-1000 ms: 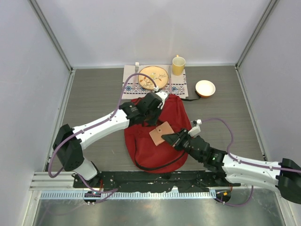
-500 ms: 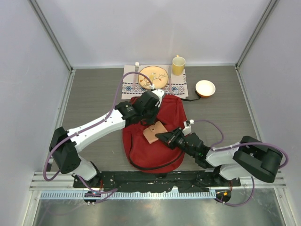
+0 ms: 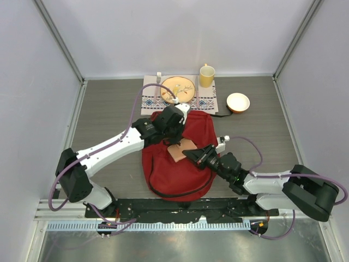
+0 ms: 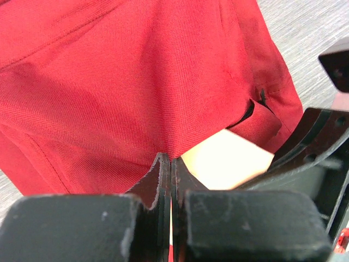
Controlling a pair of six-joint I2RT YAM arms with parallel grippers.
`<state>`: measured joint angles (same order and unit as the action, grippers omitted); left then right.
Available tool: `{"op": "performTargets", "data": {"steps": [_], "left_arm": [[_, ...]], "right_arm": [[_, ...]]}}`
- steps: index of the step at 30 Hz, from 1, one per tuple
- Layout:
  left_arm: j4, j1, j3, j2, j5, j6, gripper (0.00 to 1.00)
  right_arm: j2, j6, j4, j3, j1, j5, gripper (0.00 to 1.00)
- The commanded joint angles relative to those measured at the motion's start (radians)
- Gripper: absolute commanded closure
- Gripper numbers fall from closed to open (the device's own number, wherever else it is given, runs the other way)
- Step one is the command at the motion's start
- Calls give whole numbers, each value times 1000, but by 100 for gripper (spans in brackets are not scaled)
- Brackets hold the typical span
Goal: Pack the student bag
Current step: Place the personal item in the student bag.
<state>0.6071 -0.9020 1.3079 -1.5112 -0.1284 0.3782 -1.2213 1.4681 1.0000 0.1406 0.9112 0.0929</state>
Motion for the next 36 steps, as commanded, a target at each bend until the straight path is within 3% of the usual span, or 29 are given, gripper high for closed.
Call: {"op": "performTargets", "data": {"steps": [1, 12, 17, 27, 33, 36], "left_arm": [[-75, -6, -12, 72, 70, 62, 100], [-190, -11, -58, 94, 154, 283, 100], [-185, -14, -39, 80, 136, 317, 100], [-178, -14, -7, 60, 102, 292, 100], [-149, -14, 30, 42, 95, 274, 100], [-138, -14, 33, 46, 72, 254, 100]], "right_arm": [[89, -35, -50, 37, -50, 67, 99], [181, -18, -132, 2, -123, 159, 99], [166, -67, -144, 46, -123, 203, 99], [-81, -114, -6, 161, -109, 192, 99], [-205, -127, 74, 217, -97, 281, 99], [-260, -115, 26, 261, -86, 335, 95]]}}
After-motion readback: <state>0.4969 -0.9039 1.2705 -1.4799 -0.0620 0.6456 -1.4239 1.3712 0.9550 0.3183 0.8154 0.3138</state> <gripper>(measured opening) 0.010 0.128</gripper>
